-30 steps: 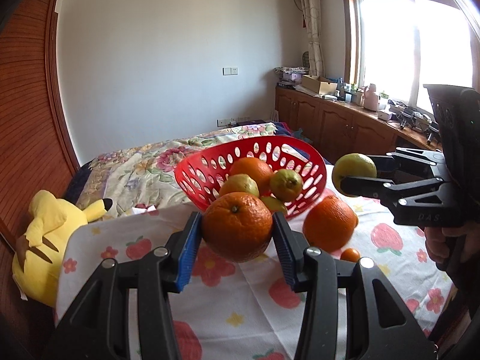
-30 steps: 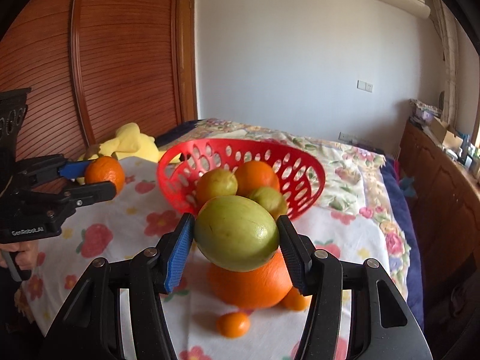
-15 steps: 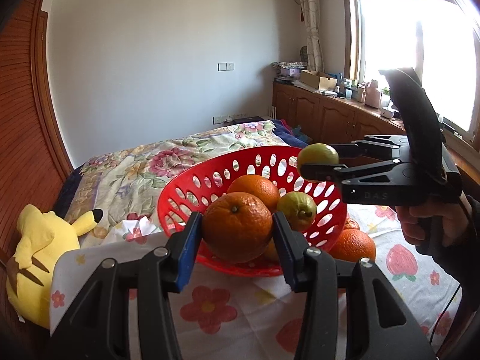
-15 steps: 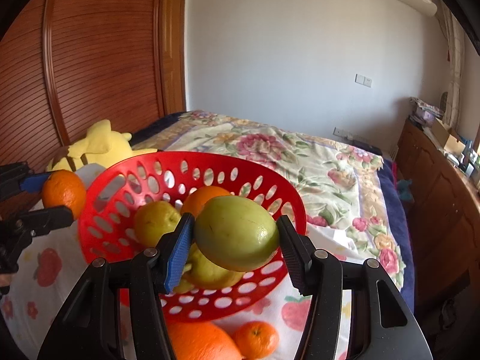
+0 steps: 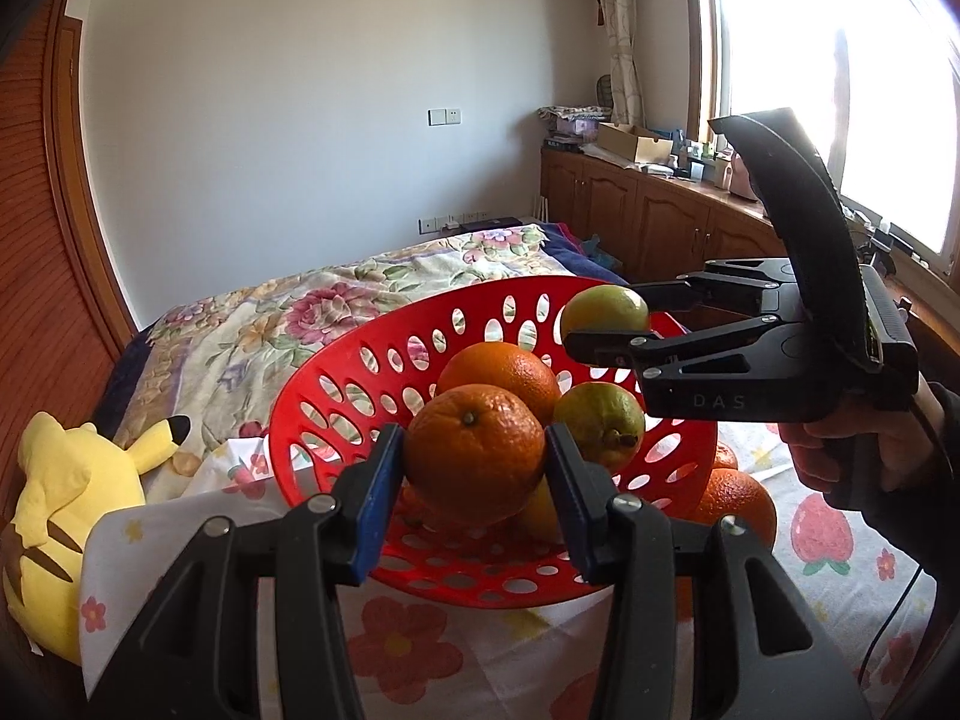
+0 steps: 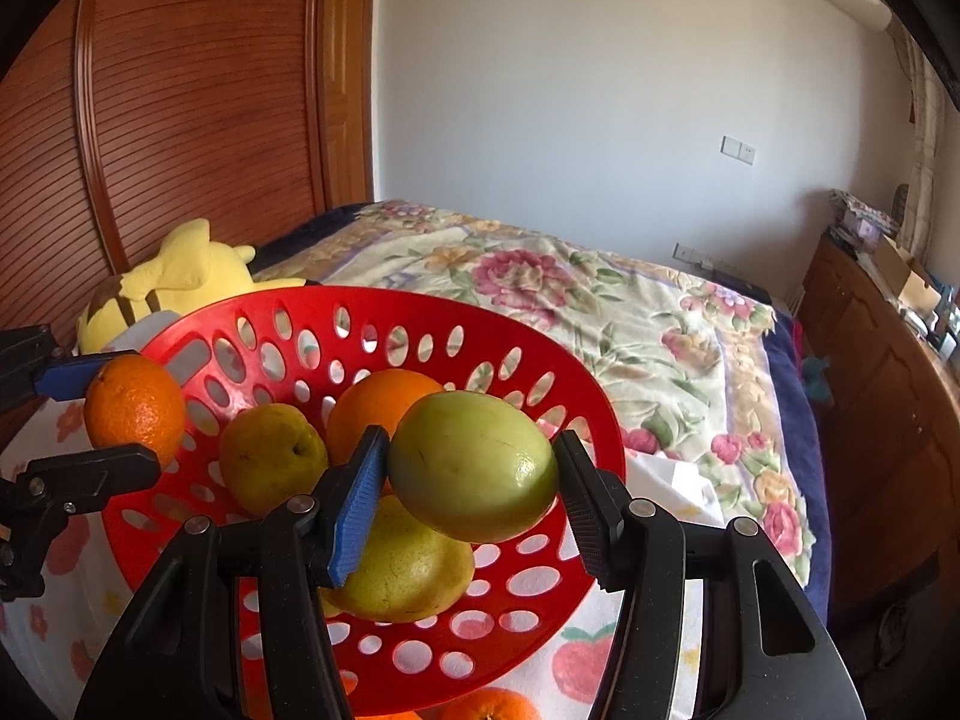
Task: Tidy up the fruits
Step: 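Open left tool to drop tangerine into basket while right tool releases its fruit, then withdraw both open tools from the red basket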
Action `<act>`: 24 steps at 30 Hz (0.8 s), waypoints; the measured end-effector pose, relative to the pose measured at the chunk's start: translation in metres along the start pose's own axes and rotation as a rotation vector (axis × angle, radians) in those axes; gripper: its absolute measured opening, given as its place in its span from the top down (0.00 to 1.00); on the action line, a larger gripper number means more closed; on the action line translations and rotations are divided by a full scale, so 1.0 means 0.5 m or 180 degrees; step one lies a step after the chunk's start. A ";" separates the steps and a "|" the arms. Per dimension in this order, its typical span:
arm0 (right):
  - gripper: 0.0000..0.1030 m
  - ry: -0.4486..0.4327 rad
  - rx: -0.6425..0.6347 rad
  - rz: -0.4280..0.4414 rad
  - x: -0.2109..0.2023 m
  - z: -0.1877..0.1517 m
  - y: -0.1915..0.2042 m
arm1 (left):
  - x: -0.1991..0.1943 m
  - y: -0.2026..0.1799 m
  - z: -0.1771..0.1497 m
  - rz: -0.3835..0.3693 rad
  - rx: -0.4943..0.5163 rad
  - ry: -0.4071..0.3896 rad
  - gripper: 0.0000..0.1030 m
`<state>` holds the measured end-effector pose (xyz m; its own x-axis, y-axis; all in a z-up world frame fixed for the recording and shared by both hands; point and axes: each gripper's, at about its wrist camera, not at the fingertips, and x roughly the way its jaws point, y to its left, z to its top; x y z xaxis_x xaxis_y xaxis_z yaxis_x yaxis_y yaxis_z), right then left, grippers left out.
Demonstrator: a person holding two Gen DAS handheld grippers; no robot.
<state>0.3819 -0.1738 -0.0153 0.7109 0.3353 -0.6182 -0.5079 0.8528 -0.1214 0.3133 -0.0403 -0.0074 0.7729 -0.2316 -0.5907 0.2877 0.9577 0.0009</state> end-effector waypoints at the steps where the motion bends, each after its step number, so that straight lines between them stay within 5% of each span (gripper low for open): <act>1: 0.44 0.0010 -0.0004 0.0006 0.002 -0.002 0.002 | 0.002 -0.001 -0.001 0.0000 0.0002 0.0008 0.55; 24: 0.39 -0.0256 0.0202 0.0005 -0.098 -0.064 0.015 | 0.028 -0.013 -0.016 -0.0198 0.0021 -0.0001 0.55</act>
<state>0.3279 -0.1968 -0.0110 0.7481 0.3656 -0.5538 -0.4790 0.8751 -0.0694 0.3180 -0.0484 -0.0222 0.7537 -0.2906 -0.5894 0.3388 0.9404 -0.0304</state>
